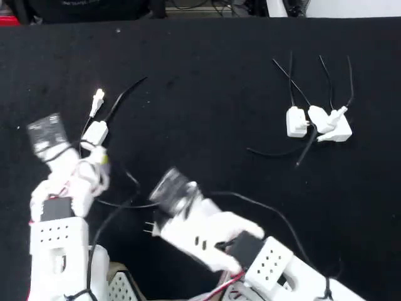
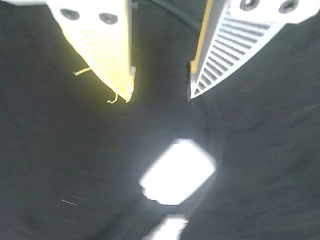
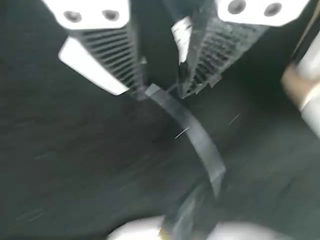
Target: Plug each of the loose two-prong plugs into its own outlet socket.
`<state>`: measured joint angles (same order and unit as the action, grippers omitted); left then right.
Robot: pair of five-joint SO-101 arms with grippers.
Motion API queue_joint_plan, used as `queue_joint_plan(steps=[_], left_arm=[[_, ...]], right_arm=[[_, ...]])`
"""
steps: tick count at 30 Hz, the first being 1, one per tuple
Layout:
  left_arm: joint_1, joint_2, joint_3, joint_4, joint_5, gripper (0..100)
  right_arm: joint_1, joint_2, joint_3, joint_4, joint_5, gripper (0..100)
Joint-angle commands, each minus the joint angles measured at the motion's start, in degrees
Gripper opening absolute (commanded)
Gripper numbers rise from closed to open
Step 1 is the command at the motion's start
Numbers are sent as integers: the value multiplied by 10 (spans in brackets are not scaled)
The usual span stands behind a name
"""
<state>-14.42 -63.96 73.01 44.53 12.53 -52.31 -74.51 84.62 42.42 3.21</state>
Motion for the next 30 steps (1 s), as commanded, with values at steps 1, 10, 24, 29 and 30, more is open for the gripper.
queue_joint_plan(steps=[1,10,24,29,30], left_arm=[[-72,-5,-28,5,5,185],[-186,-6,-39,8,71,185],[-202,-6,-41,10,76,185],[-197,-6,-38,10,76,185],[-197,-6,-37,10,76,185]], right_arm=[[-82,60,-15,14,100,126],[-88,206,-23,-54,105,129],[-85,478,-182,-58,146,111],[-75,433,-195,-29,141,10],[-67,409,-201,-7,141,9]])
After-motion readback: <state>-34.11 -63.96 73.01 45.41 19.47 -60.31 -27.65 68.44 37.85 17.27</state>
